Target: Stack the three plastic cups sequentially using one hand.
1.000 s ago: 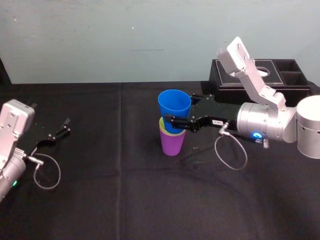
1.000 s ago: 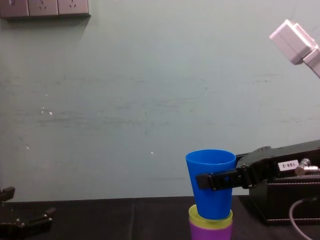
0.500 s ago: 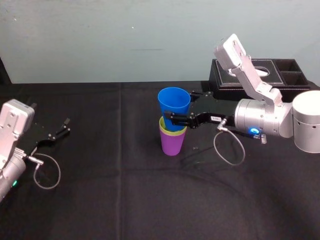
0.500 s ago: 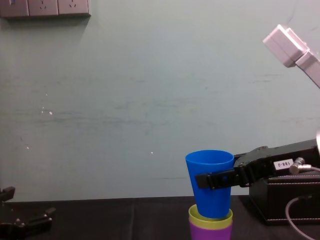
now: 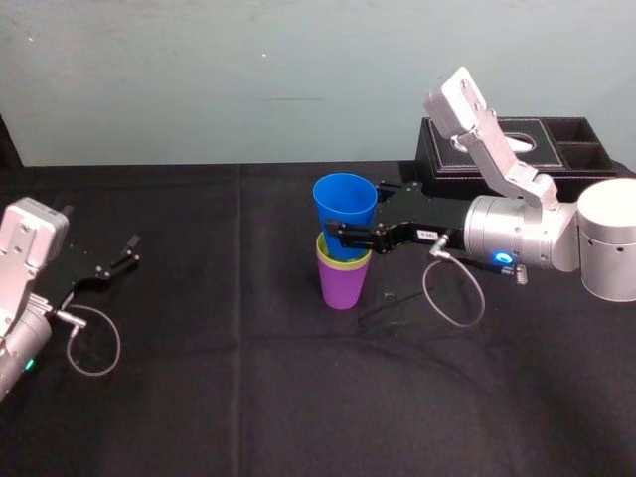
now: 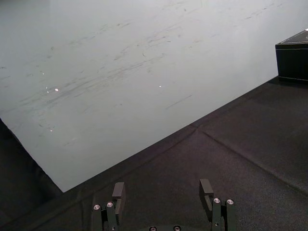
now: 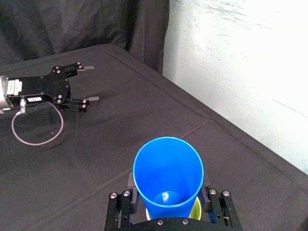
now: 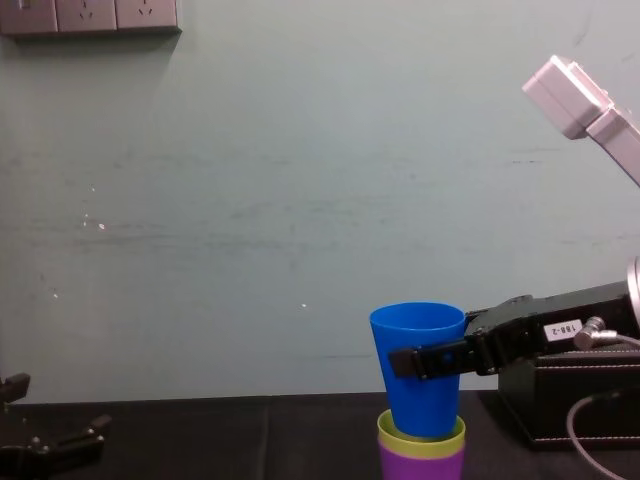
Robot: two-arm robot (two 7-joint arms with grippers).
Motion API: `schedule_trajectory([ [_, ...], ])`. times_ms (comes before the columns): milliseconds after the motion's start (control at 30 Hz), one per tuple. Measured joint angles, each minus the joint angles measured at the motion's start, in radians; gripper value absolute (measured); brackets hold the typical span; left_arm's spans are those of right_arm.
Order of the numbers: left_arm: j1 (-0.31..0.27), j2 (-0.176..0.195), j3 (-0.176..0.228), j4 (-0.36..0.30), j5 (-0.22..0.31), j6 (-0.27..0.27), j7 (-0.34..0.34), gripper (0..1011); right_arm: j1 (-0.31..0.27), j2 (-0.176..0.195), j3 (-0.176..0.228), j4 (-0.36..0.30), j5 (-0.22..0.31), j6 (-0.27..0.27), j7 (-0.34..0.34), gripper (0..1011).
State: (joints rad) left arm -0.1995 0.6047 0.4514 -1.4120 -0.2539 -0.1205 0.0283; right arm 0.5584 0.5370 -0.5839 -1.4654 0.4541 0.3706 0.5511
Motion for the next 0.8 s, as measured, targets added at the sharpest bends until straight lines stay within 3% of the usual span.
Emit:
schedule_trajectory([
  [800,0.0,0.0,0.0,0.0,0.0,0.0,0.0,1010,0.013,-0.022,-0.006,0.045,-0.016,-0.014,0.0,730],
])
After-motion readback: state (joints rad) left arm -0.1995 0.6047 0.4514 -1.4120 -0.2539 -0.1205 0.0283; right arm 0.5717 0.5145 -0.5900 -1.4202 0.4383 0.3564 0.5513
